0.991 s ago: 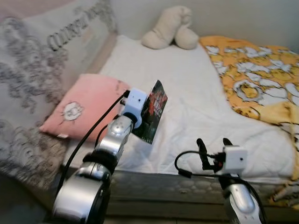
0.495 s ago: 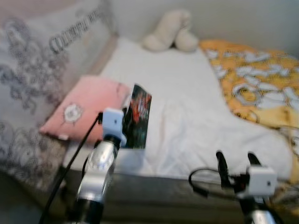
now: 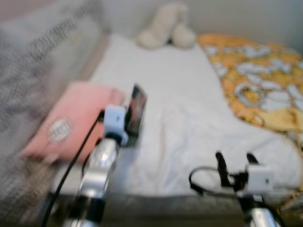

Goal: Clean up the room

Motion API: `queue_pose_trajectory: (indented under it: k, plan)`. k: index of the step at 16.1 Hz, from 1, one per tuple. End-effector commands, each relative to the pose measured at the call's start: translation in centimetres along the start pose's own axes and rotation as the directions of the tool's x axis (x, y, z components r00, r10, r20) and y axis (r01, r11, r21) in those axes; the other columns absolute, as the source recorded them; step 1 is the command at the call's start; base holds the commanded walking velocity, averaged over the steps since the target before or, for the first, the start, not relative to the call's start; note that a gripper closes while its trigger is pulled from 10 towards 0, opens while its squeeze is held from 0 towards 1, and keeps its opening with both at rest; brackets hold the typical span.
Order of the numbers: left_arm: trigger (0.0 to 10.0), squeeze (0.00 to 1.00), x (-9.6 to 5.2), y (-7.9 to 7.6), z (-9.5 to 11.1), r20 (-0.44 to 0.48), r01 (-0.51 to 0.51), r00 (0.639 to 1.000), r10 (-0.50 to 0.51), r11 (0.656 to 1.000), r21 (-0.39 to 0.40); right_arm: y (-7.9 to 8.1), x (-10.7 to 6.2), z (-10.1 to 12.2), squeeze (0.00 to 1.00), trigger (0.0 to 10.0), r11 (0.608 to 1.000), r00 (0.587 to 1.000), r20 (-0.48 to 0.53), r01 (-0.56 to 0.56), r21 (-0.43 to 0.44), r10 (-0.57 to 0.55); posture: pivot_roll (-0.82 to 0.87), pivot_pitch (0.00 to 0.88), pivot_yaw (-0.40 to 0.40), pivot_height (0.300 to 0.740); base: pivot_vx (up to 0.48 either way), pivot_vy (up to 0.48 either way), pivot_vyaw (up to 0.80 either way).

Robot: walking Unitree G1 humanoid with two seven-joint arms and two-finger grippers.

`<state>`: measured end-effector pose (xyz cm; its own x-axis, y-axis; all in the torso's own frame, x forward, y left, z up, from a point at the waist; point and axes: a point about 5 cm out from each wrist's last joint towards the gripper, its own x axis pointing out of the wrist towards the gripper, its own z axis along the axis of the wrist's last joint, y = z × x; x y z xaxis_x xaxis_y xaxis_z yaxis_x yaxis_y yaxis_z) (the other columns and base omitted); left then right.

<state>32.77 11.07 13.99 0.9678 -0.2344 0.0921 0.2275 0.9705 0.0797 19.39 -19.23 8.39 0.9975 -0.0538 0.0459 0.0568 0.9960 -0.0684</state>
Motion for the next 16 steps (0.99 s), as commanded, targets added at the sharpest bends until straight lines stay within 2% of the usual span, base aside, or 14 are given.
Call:
queue_pose_trajectory:
  k: [1, 4, 5, 6, 7, 16]
  plan:
    - [10.0, 0.0, 0.4, -0.8, 0.5, 0.016, 0.029, 0.999, -0.029, 1.0, -0.003, -0.3, 0.2, 0.0, 0.0, 10.0, 1.0, 1.0, -0.009, 0.006, 0.005, -0.006, 0.03, 0.0, -0.018, 0.74, 0.48, 0.0, 0.0]
    - [10.0, 0.0, 2.1, -2.6, 0.8, -0.003, 0.114, 0.993, -0.115, 0.992, -0.057, 0.0, 0.5, 0.3, 0.0, 10.0, 0.999, 0.999, -0.006, -0.033, 0.015, 0.033, 0.01, 0.006, -0.03, 0.74, 0.175, 0.0, 0.0]
    - [10.0, 0.0, 3.2, -3.8, 0.9, -0.028, 0.152, 0.987, -0.158, 0.979, -0.139, 0.4, 0.7, 0.1, 0.0, 10.0, 0.998, 0.998, -0.019, -0.056, 0.029, 0.056, 0.01, 0.02, -0.036, 0.74, 0.0, 0.0, 0.0]
    - [10.0, 0.0, 4.8, -6.2, 1.1, -0.068, 0.221, 0.967, -0.247, 0.938, -0.267, 1.0, 0.9, -0.1, 0.0, 10.0, 0.996, 0.996, -0.029, -0.084, 0.043, 0.085, 0.0, 0.033, -0.033, 0.74, 0.0, 0.0, 0.0]
    - [10.0, 0.0, 5.4, -7.2, 1.0, -0.094, 0.236, 0.955, -0.282, 0.91, -0.34, 1.3, 1.0, -0.2, 0.0, 10.0, 0.994, 0.995, -0.036, -0.096, 0.051, 0.098, -0.01, 0.048, -0.027, 0.74, 0.0, 0.0, 0.0]
    - [10.0, 0.0, 5.4, -7.2, 1.0, -0.094, 0.236, 0.955, -0.282, 0.91, -0.34, 1.3, 1.0, -0.2, 0.0, 10.0, 0.994, 0.995, -0.036, -0.096, 0.051, 0.098, -0.01, 0.048, -0.027, 0.74, 0.0, 0.0, 0.0]
